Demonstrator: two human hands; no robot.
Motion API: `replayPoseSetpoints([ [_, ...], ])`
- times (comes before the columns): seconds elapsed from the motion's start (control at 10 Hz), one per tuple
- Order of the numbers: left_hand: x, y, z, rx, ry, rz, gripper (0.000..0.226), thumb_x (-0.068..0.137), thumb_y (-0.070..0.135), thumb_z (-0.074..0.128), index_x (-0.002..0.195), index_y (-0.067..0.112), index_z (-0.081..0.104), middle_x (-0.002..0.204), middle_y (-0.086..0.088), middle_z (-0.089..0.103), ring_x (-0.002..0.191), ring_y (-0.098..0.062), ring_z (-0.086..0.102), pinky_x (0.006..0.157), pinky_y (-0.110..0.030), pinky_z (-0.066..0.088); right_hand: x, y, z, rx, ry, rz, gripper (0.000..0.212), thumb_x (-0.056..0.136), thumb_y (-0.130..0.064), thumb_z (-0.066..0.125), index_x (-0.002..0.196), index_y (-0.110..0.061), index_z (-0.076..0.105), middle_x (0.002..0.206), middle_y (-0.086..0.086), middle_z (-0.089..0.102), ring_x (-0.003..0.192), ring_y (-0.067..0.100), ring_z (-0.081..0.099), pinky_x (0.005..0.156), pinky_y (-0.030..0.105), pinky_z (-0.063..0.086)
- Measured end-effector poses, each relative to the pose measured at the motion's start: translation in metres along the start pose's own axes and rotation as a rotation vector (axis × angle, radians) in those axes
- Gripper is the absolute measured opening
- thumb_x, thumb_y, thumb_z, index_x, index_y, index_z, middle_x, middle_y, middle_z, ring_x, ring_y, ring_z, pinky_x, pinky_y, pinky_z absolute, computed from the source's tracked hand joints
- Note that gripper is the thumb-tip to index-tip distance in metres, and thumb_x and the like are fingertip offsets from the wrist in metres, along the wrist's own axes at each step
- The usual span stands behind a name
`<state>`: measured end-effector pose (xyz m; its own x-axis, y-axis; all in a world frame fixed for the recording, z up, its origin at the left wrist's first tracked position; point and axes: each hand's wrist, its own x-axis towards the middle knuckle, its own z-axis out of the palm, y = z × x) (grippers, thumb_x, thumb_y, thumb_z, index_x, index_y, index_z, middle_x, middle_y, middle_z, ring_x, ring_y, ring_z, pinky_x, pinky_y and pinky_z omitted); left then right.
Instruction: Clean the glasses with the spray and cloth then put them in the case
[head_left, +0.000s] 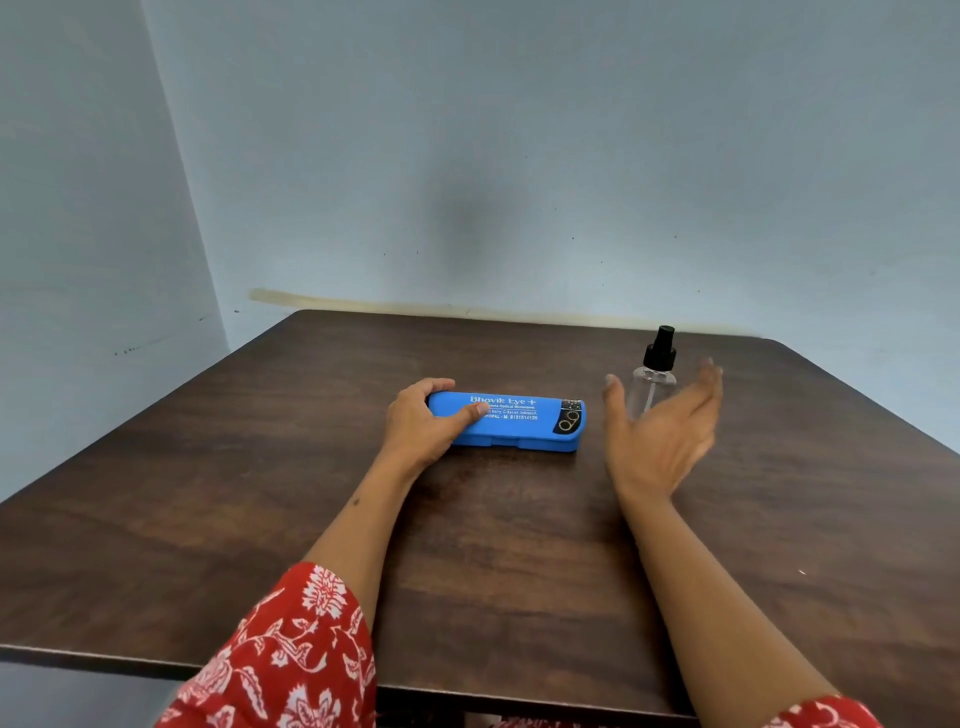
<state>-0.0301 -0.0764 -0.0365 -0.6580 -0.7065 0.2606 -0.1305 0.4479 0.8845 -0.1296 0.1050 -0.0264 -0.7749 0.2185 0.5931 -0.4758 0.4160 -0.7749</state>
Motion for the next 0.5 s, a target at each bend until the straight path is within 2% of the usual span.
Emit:
replayPoseSetpoints([
  [0.1, 0.000, 0.000, 0.001, -0.010, 0.021, 0.007, 0.059, 0.073, 0.044, 0.075, 0.122, 0.017, 0.057, 0.123, -0.003, 0.056, 0.111, -0.018, 0.053, 0.097, -0.038, 0.048, 0.008, 0.009, 0.000, 0.089, -0.189, 0.260, 0.095, 0.079, -0.048, 0.069, 0.147, -0.006, 0.018, 0.151, 0.013, 0.029, 0.138, 0.029, 0.029, 0.108, 0.043, 0.029],
  [0.2, -0.002, 0.001, 0.001, 0.000, 0.025, 0.007, 0.059, 0.074, 0.046, 0.073, 0.123, 0.017, 0.057, 0.124, -0.003, 0.055, 0.112, -0.018, 0.052, 0.097, -0.038, 0.047, 0.006, 0.009, 0.000, 0.073, -0.261, 0.255, 0.078, 0.083, -0.046, 0.064, 0.143, -0.009, 0.029, 0.141, 0.013, 0.045, 0.127, 0.032, 0.043, 0.099, 0.042, 0.038],
  [0.3, -0.003, 0.002, 0.002, 0.021, 0.062, 0.030, 0.061, 0.075, 0.049, 0.071, 0.123, 0.015, 0.056, 0.125, -0.004, 0.055, 0.113, -0.017, 0.051, 0.097, -0.034, 0.046, 0.005, 0.009, 0.001, 0.035, -0.250, 0.229, 0.063, 0.089, -0.041, 0.059, 0.137, -0.006, 0.038, 0.130, 0.015, 0.054, 0.119, 0.035, 0.050, 0.092, 0.042, 0.041],
  [0.4, -0.011, 0.008, 0.002, 0.088, 0.120, 0.087, 0.063, 0.077, 0.050, 0.068, 0.125, 0.013, 0.052, 0.129, -0.004, 0.051, 0.119, -0.017, 0.047, 0.097, -0.028, 0.040, 0.001, 0.005, -0.005, 0.005, -0.278, 0.207, 0.061, 0.090, -0.042, 0.057, 0.135, -0.004, 0.039, 0.128, 0.016, 0.055, 0.117, 0.036, 0.050, 0.090, 0.041, 0.041],
  [0.5, -0.017, 0.012, 0.005, 0.161, 0.187, 0.203, 0.064, 0.083, 0.049, 0.062, 0.130, 0.009, 0.048, 0.141, -0.007, 0.042, 0.132, -0.019, 0.036, 0.106, -0.030, 0.031, -0.004, 0.000, -0.008, 0.025, -0.275, 0.157, 0.065, 0.088, -0.042, 0.060, 0.137, -0.006, 0.038, 0.130, 0.015, 0.053, 0.121, 0.033, 0.048, 0.093, 0.040, 0.040],
])
